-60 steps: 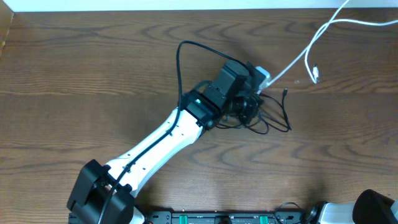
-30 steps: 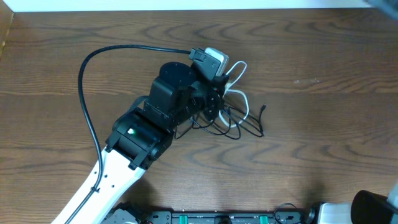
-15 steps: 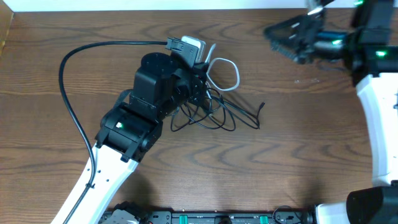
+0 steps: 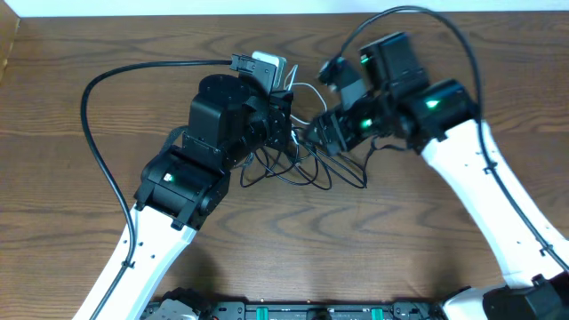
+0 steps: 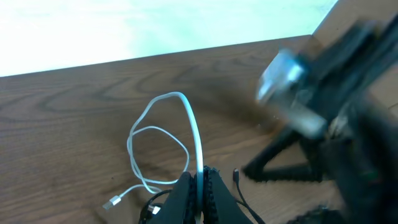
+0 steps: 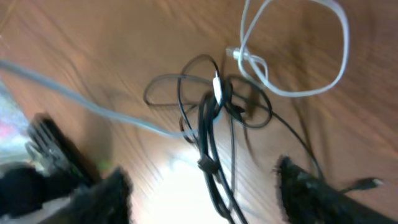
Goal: Untangle cables
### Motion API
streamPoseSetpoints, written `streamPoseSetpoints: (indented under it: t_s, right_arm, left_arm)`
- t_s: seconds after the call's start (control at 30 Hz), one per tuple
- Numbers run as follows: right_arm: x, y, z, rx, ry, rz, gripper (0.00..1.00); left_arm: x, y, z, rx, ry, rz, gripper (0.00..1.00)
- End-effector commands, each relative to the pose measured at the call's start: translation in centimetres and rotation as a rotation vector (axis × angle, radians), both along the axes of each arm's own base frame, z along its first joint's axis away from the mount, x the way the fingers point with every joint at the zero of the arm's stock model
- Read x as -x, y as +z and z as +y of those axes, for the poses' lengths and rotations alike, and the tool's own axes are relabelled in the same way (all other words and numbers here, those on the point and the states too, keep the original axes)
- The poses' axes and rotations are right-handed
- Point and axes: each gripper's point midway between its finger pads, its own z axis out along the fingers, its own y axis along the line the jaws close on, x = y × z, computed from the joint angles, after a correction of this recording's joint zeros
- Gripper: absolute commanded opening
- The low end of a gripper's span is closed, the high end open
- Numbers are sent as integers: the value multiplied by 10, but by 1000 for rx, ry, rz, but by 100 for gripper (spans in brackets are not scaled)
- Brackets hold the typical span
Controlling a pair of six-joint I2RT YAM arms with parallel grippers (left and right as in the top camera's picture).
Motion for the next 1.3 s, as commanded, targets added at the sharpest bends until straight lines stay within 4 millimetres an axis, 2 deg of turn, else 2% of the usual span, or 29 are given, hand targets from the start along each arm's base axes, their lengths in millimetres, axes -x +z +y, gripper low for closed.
streamPoseSetpoints:
  t_s: [0.0, 0.03, 0.1, 0.17, 0.23, 0.33, 0.43, 0.57, 0.6, 0.7, 0.83, 0.97, 1.03, 1.13, 1.27]
  right_arm:
    - [-1, -24, 0, 124, 95, -52, 68]
    - [1, -32, 1, 147, 108, -41, 69]
    - [3, -51, -1, 201, 110, -15, 82]
    - [6, -67, 3, 217, 127, 5, 86]
    - [5, -83, 6, 227, 134, 23, 86]
    - [0, -101, 8, 240, 133, 38, 73]
    - [-7, -107, 6, 254, 119, 31, 49]
    - [-21, -93, 0, 231, 79, -1, 4]
    - [-25, -86, -3, 223, 66, -14, 1]
    - [-36, -63, -11, 190, 11, -51, 1]
    - [-53, -24, -34, 130, -107, -103, 1]
    - [-62, 2, -63, 63, -207, -115, 1]
    - [-66, 6, -81, 44, -267, -94, 1]
    - [-71, 5, -108, 12, -351, -39, 1]
    - [-72, 10, -122, -79, -378, 15, 1]
  left_arm:
    - [-1, -1, 3, 3, 19, 11, 8]
    - [0, -1, 3, 2, 19, 13, 8]
    - [0, -2, 4, 2, 20, 17, 8]
    - [0, -2, 4, 3, 21, 19, 7]
    - [0, -2, 4, 3, 21, 18, 8]
    - [0, -2, 4, 3, 21, 19, 7]
    - [1, -4, 4, -1, 21, 25, 8]
    - [1, -7, 8, -8, 32, 39, 7]
    - [0, -9, 12, -13, 41, 44, 8]
    - [-4, -17, 28, -34, 97, 79, 7]
    - [-12, -33, 76, -121, 310, 125, 7]
    - [-17, -40, 123, -218, 493, 129, 7]
    - [-18, -41, 145, -250, 569, 131, 8]
    - [-18, -43, 167, -259, 631, 151, 7]
    - [-16, -48, 182, -261, 663, 183, 7]
